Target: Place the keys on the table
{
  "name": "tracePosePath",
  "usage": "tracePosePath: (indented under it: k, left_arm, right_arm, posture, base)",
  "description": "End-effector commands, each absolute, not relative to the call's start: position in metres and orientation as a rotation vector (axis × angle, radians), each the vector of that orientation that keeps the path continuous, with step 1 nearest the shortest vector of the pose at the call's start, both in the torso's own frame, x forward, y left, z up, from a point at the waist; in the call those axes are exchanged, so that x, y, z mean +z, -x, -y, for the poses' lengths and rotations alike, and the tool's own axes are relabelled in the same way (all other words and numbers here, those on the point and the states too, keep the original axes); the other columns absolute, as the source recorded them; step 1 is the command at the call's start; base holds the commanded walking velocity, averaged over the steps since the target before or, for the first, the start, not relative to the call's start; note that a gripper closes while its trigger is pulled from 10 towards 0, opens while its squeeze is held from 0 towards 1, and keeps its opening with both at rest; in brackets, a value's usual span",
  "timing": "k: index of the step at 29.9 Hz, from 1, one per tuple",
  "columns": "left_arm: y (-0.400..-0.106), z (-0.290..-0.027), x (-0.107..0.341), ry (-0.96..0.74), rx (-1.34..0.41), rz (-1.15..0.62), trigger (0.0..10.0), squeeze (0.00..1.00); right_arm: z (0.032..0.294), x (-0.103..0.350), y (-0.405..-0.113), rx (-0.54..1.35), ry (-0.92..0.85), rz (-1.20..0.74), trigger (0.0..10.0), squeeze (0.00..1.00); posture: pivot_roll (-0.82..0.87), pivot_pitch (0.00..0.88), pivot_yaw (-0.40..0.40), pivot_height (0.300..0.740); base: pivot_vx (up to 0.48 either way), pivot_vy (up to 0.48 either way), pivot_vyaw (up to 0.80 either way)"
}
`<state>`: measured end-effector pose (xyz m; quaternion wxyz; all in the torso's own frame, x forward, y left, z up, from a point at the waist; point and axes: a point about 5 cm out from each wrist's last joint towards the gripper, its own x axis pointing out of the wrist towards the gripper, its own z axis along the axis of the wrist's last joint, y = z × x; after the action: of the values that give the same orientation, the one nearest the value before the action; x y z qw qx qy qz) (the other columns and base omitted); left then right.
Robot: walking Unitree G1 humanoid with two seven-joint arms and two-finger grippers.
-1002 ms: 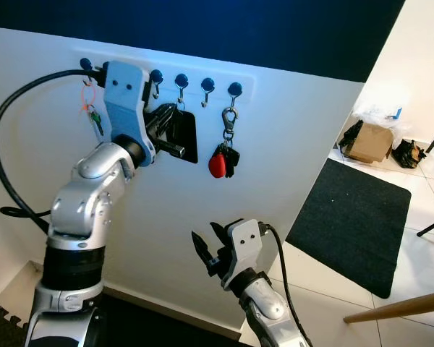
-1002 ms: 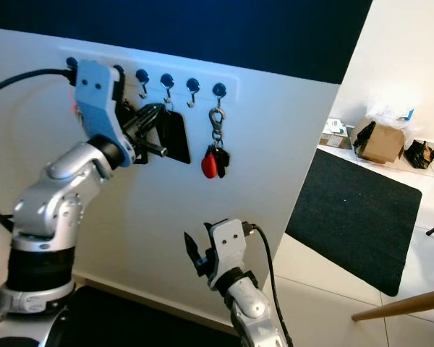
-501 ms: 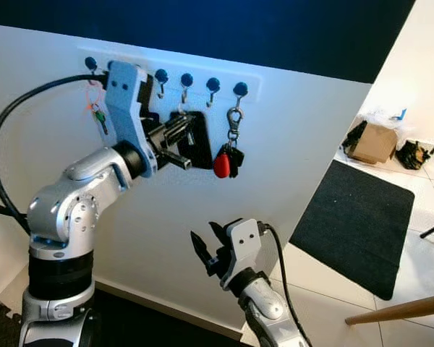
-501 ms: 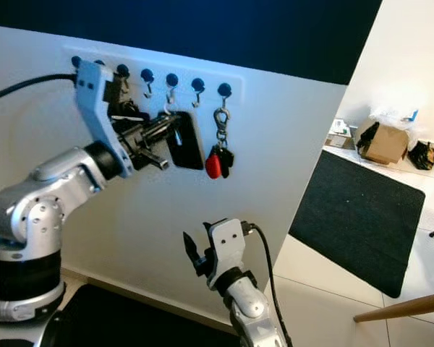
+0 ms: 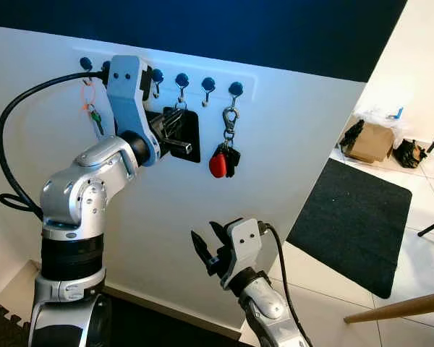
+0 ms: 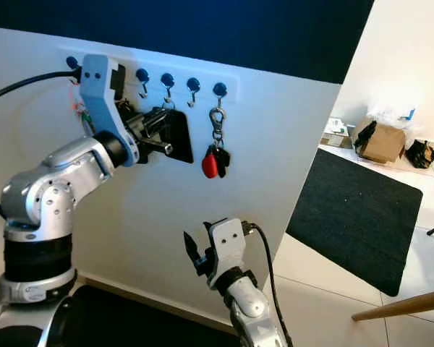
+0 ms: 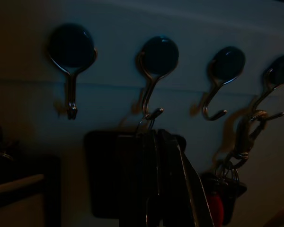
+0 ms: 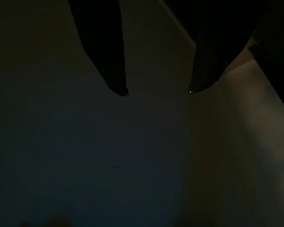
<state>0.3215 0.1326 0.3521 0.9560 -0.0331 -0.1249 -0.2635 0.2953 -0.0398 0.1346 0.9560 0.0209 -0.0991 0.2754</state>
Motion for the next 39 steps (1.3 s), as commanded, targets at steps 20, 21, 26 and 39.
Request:
tracePosePath:
  k: [20,21,26,39]
  left_arm:
    - [-0.315,-0.143,0.350,-0.026,-0.479,0.288,10.0,0.00]
    - [-0.315,-0.143,0.350,-0.026,-0.479,0.288,10.0,0.00]
    - [-0.318,-0.141,0.350,-0.024,-0.486,0.289,10.0,0.00]
    - [-0.326,-0.136,0.359,-0.017,-0.495,0.319,9.6,0.00]
  right_arm:
    - [0.037,0.131,-0.292,0.567,-0.065,0.184,10.0,0.00]
    - [0.037,0.131,-0.292,0.567,-0.065,0.184,10.0,0.00]
    - [0.038,0.130,-0.292,0.561,-0.064,0.182,10.0,0.00]
    - [0.038,0.129,-0.291,0.552,-0.068,0.180,10.0,0.00]
  posture:
    - [0.26,0.192,-0.039,0.740]
    - [0.26,0.192,-0.039,0.740]
    - [0.25,0.193,-0.035,0.740]
    - [0.25,0.196,-0.028,0.740]
  base:
    - [0.000,0.000,0.00]
    - [0.000,0.000,0.00]
    - [0.000,0.000,0.00]
    - [0.000,0.000,0.00]
